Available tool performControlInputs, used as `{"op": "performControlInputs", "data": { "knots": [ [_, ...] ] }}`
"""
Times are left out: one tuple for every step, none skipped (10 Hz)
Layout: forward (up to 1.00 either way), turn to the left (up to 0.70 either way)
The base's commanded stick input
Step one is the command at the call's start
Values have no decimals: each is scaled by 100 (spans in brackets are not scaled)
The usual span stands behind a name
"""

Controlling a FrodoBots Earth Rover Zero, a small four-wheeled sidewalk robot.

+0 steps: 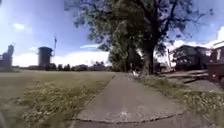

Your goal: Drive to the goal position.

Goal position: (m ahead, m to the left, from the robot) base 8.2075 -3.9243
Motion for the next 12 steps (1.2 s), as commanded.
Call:
{"op": "performControlInputs", "data": {
  "knots": [
    [100, 0],
    [100, 0],
    [100, 0],
    [100, 0],
    [100, 0],
    [100, 0],
    [100, 0],
    [100, 0],
    [100, 0],
    [100, 0],
    [100, 0],
    [100, 0]
  ]
}}
